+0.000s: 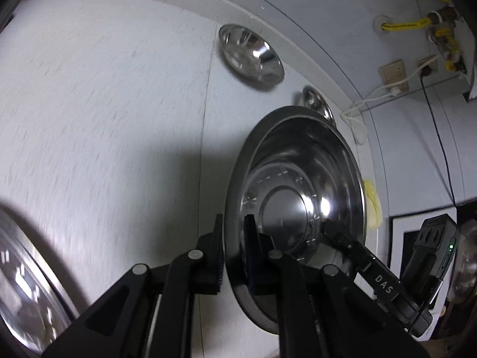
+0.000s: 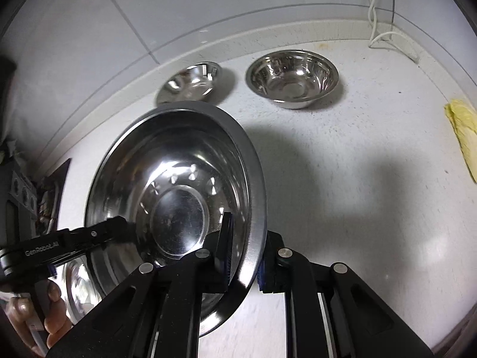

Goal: Organize plates and bowls
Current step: 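Lift the large bowl, carry it beside the plate stack and lower it, then open both grippers to release the large bowl, then move both grippers to the medium steel bowl and close on its rim, then lift the medium bowl and carry it over the large bowl, then lower the medium bowl into the large bowl and open both grippers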

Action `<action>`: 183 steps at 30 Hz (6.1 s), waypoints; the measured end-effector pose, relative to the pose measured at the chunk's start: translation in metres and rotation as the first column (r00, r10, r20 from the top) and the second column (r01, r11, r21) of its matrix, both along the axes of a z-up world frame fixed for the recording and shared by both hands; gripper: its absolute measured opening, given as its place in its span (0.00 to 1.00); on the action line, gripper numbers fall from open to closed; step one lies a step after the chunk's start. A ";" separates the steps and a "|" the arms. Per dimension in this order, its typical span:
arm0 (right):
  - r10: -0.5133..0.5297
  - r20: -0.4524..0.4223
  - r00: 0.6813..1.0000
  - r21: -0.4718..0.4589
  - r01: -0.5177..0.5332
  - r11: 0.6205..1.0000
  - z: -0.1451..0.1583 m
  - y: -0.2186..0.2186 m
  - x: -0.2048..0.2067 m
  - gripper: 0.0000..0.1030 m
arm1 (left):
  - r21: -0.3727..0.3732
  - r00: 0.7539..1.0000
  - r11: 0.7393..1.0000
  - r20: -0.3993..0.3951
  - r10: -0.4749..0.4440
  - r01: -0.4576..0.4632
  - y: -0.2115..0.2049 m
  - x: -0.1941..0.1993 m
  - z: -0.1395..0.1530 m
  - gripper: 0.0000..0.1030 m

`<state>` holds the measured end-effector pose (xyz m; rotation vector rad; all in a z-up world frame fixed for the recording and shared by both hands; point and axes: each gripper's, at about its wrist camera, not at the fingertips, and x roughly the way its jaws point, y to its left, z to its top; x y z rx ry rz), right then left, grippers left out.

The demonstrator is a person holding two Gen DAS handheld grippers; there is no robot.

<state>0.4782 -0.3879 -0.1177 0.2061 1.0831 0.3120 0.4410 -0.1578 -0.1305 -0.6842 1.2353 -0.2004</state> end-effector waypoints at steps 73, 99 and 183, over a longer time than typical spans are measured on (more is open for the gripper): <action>-0.100 0.116 0.988 -0.052 0.106 0.993 0.034 -0.059 -0.032 0.51 | 0.098 0.994 0.995 0.106 -0.041 0.031 -0.011 -0.009 0.042 0.43; -0.221 -0.019 0.975 0.003 0.221 0.975 -0.033 -0.081 0.192 0.50 | 0.084 0.996 0.993 0.013 -0.090 0.088 -0.127 0.235 -0.040 0.41; -0.029 -0.072 0.997 0.039 0.032 0.999 -0.028 -0.004 -0.139 0.26 | 0.126 0.992 0.985 0.019 -0.125 0.121 -0.033 -0.127 0.009 0.25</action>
